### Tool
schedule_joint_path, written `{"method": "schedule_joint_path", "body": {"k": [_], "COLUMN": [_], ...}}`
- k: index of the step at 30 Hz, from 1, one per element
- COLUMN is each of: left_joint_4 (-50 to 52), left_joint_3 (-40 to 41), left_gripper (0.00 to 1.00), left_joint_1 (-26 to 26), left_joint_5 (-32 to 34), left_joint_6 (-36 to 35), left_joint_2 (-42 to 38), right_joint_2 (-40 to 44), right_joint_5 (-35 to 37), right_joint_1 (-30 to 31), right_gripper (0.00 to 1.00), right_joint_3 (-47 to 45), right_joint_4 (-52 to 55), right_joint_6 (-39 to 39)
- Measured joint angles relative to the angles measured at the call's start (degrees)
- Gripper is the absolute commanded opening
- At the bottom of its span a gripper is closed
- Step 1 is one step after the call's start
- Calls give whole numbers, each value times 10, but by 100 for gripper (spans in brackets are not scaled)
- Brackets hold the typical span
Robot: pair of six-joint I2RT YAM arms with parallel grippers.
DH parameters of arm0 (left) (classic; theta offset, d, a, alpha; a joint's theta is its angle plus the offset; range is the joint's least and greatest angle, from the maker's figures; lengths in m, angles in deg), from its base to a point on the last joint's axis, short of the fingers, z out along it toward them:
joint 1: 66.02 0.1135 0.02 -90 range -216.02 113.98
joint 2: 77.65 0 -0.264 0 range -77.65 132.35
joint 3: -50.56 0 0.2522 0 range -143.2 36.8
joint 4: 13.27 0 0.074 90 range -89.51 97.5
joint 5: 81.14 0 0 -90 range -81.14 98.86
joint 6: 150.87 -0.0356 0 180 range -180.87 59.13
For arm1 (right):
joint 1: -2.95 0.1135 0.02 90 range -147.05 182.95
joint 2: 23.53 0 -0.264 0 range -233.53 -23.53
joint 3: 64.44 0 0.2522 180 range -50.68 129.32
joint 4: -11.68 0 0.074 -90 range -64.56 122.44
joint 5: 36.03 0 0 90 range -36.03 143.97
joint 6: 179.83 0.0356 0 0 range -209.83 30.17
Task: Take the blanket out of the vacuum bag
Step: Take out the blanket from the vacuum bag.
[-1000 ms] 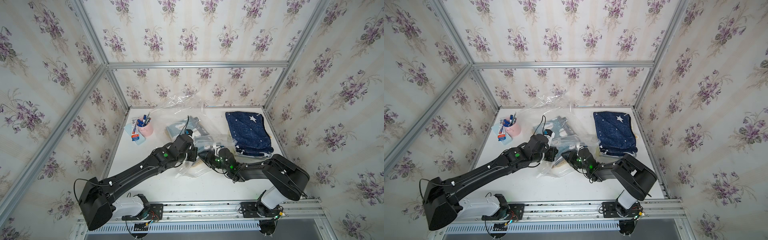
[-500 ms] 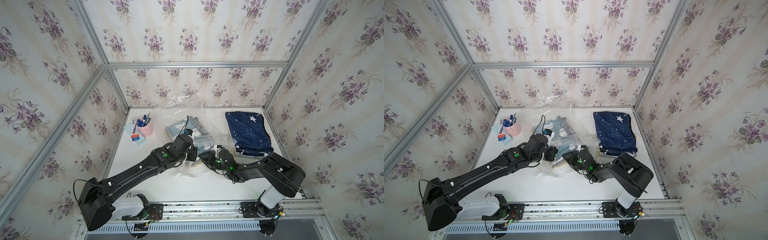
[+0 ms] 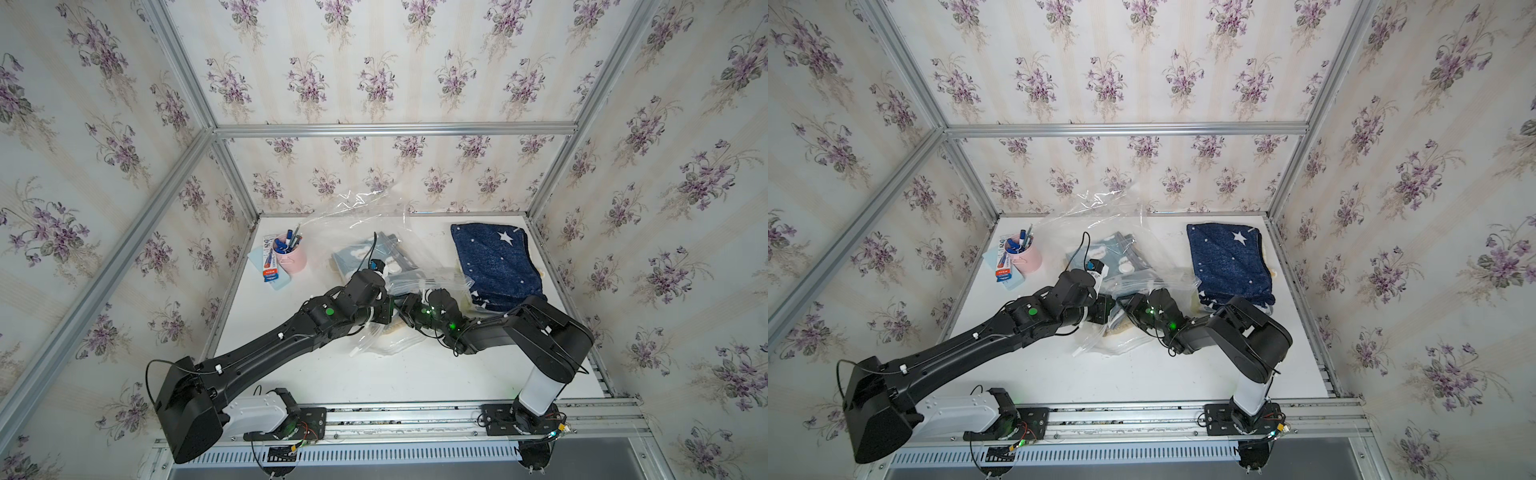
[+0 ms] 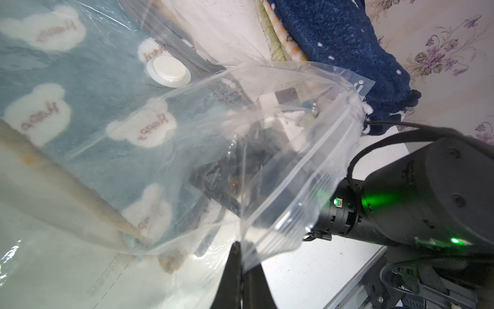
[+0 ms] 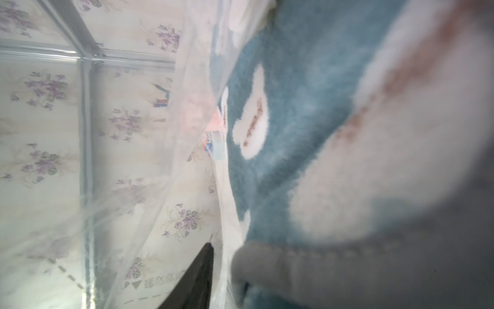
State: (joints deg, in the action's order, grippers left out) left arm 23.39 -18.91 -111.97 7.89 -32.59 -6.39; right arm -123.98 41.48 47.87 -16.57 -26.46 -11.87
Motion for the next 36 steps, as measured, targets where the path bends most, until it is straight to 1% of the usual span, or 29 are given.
{"method": "schedule_joint_path", "body": {"k": [3, 7, 16, 22, 26, 31, 36], "left_joint_4": [0, 0, 0, -1, -3, -4, -5], "left_joint_3": [0, 0, 0, 3, 5, 9, 14], "left_gripper": [0, 0, 0, 0, 0, 0, 0], "left_joint_1": [0, 0, 0, 0, 0, 0, 0], "left_joint_5": [1, 2, 2, 2, 2, 2, 0], "left_joint_6": [-4, -4, -4, -4, -4, -3, -3], "left_joint_2": [0, 0, 0, 5, 5, 1, 1], "right_joint_2": [-2, -12, -31, -46, -68, -103, -115], "right_joint_5": [-6, -11, -12, 38, 68, 86, 88], "right_joint_1": [0, 0, 0, 0, 0, 2, 4], "right_gripper": [47, 48, 58, 59, 59, 57, 57], "right_joint_3": [19, 22, -36, -77, -68, -74, -67], "right_joint_4": [1, 1, -43, -125, -165, -229, -254], "right_joint_6": [-2, 0, 33, 64, 74, 93, 101]}}
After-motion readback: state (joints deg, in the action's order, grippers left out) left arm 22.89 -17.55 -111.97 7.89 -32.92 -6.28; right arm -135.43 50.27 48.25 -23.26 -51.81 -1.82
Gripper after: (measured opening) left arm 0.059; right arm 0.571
